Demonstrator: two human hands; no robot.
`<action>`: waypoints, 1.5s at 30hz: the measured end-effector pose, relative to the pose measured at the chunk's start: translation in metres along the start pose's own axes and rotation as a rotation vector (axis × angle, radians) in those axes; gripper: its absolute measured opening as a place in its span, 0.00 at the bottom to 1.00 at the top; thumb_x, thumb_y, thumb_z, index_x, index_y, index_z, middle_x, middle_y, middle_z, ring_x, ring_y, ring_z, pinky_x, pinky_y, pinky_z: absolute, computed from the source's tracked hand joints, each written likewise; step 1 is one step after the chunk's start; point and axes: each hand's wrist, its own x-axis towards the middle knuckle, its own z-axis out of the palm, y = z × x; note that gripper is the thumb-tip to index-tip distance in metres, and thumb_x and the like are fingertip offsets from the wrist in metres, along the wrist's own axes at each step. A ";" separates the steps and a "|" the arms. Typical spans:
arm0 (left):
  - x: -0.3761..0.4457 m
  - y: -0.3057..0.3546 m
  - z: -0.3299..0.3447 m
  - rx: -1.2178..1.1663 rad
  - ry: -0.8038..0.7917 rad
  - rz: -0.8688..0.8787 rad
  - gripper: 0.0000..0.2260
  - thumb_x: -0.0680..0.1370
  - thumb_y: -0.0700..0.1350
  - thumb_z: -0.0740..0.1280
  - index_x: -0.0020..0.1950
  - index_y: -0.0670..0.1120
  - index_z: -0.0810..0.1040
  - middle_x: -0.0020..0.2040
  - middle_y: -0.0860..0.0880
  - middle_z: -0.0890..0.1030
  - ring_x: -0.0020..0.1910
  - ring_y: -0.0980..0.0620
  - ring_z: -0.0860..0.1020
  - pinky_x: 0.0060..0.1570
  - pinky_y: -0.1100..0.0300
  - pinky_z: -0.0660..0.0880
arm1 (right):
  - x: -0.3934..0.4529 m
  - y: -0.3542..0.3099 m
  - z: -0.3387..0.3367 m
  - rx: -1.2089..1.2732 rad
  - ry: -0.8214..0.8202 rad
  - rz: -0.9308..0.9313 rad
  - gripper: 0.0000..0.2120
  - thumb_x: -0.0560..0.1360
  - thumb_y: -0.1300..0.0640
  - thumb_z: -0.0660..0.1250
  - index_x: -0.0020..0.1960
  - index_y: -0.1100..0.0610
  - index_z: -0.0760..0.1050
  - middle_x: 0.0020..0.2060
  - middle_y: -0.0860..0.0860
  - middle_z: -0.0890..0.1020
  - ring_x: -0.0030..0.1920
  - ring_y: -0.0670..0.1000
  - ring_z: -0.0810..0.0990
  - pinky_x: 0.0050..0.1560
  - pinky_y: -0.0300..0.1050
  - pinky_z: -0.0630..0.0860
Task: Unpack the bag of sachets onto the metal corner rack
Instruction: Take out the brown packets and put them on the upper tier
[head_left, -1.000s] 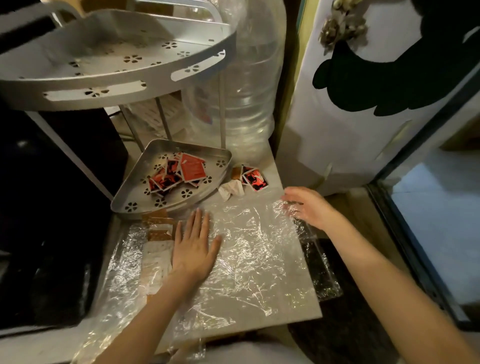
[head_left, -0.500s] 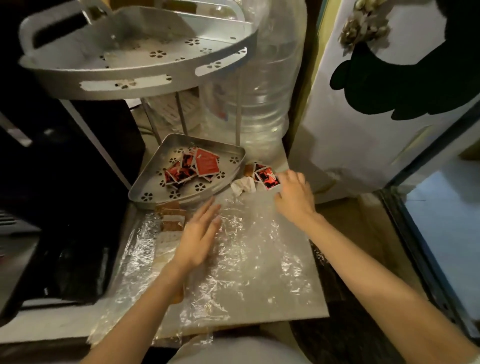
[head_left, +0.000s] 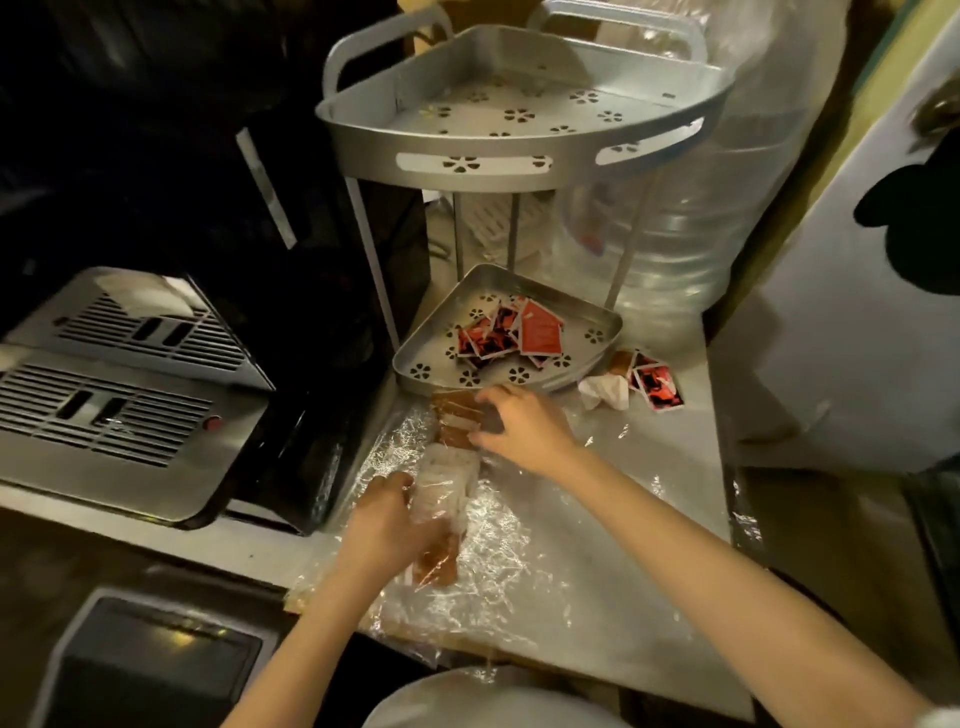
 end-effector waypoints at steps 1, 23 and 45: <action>-0.002 0.001 0.002 0.009 0.008 0.024 0.24 0.68 0.52 0.73 0.58 0.43 0.71 0.49 0.48 0.77 0.45 0.52 0.77 0.39 0.65 0.74 | 0.000 -0.003 0.003 -0.034 0.004 -0.011 0.25 0.72 0.49 0.67 0.66 0.57 0.67 0.63 0.55 0.73 0.56 0.54 0.75 0.52 0.47 0.73; -0.003 0.020 0.007 0.012 0.024 0.225 0.19 0.75 0.37 0.63 0.64 0.42 0.62 0.43 0.48 0.76 0.39 0.50 0.76 0.35 0.63 0.74 | 0.012 -0.002 0.002 0.044 -0.126 0.111 0.32 0.65 0.47 0.73 0.65 0.55 0.70 0.59 0.54 0.77 0.62 0.55 0.69 0.58 0.46 0.66; 0.063 0.078 -0.074 -0.560 -0.627 0.416 0.23 0.65 0.41 0.75 0.58 0.50 0.75 0.54 0.47 0.81 0.50 0.49 0.81 0.52 0.57 0.77 | -0.005 0.038 -0.089 0.985 -0.519 0.508 0.04 0.71 0.60 0.69 0.46 0.56 0.77 0.37 0.49 0.82 0.38 0.46 0.79 0.39 0.41 0.76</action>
